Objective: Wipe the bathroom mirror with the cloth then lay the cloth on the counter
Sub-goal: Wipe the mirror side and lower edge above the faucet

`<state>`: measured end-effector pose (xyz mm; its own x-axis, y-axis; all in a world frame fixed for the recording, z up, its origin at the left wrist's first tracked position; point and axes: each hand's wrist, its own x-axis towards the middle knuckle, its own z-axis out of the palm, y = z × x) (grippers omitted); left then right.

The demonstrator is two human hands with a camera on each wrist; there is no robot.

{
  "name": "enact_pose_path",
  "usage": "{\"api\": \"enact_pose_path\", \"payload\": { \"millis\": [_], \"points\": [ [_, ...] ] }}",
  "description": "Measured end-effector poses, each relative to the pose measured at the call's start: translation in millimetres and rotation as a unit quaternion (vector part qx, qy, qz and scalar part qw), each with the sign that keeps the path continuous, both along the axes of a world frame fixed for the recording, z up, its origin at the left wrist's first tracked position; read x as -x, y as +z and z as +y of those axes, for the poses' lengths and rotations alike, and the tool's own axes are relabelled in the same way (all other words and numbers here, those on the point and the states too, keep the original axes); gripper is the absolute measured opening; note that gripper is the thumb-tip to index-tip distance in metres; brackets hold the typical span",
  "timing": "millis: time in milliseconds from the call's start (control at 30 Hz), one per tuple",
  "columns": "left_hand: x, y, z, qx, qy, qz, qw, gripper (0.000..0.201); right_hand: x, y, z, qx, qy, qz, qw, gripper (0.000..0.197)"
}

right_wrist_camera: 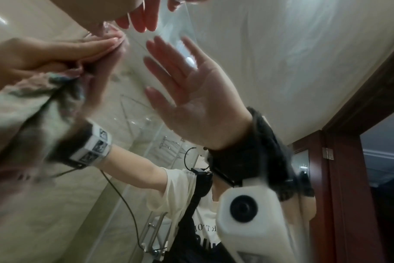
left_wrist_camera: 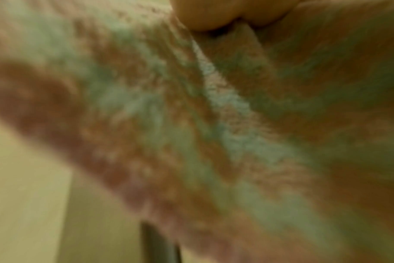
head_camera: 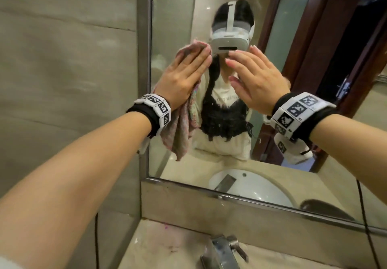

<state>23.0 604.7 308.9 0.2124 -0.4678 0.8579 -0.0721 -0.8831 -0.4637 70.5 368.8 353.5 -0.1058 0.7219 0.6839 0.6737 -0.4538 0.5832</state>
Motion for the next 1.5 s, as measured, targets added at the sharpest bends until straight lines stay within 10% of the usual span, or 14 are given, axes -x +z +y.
{"api": "enact_pose_path", "payload": {
  "millis": [233,467,800,1500],
  "points": [
    [4.9,-97.9,-2.8,0.076,0.053,0.03,0.995,0.052,2.4,-42.2,9.7,0.011,0.036,-0.03,0.999,0.037],
    [1.0,-92.3,-29.5,0.13,0.031,0.028,0.991,0.055,-0.9,-63.9,-10.7,-0.032,0.059,-0.012,0.998,0.034],
    [-12.6,-70.6,-74.1,-0.122,-0.042,0.066,0.989,0.042,-1.4,-50.5,-45.4,-0.035,0.038,-0.035,0.998,0.035],
    [0.0,-289.3,-9.8,-0.206,-0.087,0.339,0.914,0.042,12.2,-196.4,-30.7,0.084,0.077,0.082,0.99,0.037]
  ]
}}
